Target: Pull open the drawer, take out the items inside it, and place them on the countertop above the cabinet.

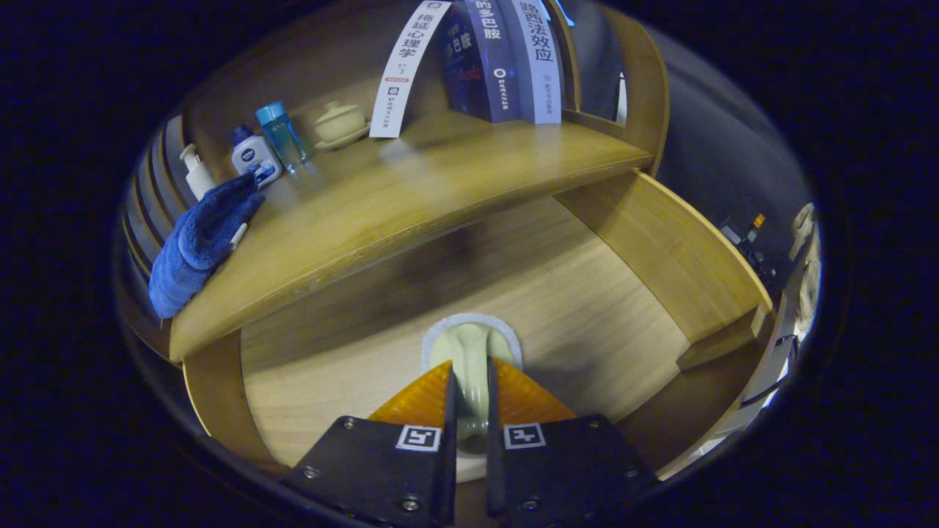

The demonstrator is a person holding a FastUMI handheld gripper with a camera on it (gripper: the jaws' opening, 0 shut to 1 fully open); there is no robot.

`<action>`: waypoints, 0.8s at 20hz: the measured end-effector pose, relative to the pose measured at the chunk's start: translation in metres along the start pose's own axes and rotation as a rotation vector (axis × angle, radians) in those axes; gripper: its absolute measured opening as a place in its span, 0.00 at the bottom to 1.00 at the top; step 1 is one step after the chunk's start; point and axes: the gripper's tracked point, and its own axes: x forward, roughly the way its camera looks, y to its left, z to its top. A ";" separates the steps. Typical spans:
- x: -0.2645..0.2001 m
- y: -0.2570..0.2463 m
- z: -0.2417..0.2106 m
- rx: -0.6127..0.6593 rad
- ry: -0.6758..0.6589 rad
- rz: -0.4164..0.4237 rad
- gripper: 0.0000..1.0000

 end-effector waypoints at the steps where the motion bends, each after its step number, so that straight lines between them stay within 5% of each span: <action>1: 0.002 0.001 -0.001 -0.009 -0.008 -0.006 0.17; 16: -0.082 0.000 0.053 -0.111 -0.224 -0.073 0.17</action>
